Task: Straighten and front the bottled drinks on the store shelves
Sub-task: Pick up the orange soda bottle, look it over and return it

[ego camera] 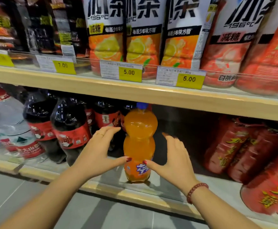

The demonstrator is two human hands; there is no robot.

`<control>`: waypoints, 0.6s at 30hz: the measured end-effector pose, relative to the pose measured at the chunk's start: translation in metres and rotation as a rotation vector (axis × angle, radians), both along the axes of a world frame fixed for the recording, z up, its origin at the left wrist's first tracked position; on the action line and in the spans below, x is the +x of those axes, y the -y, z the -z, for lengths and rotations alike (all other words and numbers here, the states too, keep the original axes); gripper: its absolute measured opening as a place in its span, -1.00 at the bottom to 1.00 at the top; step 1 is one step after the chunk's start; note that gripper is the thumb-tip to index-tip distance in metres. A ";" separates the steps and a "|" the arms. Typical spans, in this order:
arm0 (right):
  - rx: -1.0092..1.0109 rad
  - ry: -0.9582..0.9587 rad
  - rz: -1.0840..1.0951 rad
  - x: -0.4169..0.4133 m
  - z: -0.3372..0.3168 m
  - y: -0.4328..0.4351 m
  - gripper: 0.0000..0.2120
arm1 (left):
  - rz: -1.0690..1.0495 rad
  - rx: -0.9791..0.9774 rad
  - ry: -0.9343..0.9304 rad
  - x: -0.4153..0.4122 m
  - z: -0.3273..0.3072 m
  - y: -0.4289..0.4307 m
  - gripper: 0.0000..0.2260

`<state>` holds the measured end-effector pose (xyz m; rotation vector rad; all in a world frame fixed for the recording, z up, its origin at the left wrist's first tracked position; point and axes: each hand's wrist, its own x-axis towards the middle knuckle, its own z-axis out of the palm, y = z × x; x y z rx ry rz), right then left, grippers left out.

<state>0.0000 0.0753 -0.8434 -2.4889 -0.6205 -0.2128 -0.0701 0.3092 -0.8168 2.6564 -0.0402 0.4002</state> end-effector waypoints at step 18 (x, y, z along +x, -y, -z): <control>0.791 -0.514 0.037 0.020 0.046 -0.071 -0.34 | 0.074 -1.041 -0.443 0.085 0.025 0.022 -0.26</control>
